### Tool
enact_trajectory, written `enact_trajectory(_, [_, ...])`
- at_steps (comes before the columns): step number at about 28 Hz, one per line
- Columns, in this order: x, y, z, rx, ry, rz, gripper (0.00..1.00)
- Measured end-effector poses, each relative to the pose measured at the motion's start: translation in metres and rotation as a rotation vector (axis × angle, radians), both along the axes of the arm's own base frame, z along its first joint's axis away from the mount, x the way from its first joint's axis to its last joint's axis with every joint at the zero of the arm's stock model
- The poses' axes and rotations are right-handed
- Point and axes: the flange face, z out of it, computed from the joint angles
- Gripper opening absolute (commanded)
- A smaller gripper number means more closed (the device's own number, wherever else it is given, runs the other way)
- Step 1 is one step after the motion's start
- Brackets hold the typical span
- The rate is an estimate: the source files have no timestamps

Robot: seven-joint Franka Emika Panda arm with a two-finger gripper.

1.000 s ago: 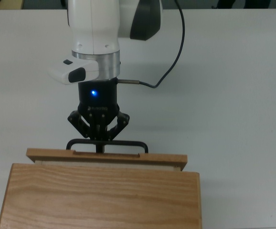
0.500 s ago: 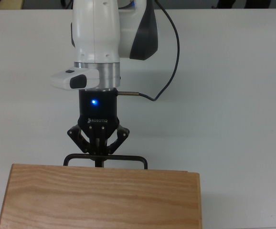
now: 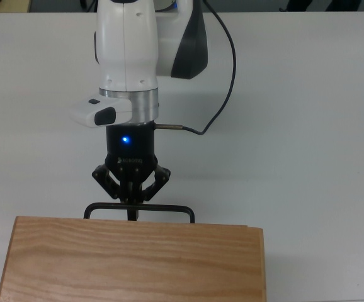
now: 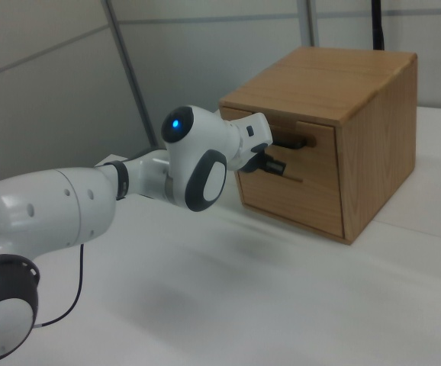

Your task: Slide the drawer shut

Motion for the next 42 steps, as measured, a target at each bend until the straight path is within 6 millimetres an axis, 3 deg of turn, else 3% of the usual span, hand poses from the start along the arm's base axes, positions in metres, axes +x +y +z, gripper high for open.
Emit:
enact_trajectory(5, [-0.016, -0.001, 0.016, -0.013, 0.183, -0.006, 0.00])
enact_trajectory(17, [-0.084, -0.008, 0.093, -0.033, 0.468, -0.021, 0.00])
enact_trajectory(19, [-0.097, -0.009, 0.105, -0.035, 0.508, -0.024, 0.04])
enact_trajectory(22, [-0.113, -0.009, 0.115, -0.039, 0.568, -0.026, 0.18])
enact_trajectory(23, [-0.119, -0.010, 0.118, -0.040, 0.589, -0.027, 0.37])
enact_trajectory(25, [-0.129, -0.010, 0.123, -0.043, 0.630, -0.028, 0.54])
enact_trajectory(27, [-0.137, -0.011, 0.127, -0.048, 0.655, -0.023, 0.97])
enact_trajectory(36, [-0.165, -0.010, 0.143, -0.090, 0.684, -0.012, 1.00])
enact_trajectory(42, [-0.182, -0.010, 0.142, -0.094, 0.697, -0.009, 1.00])
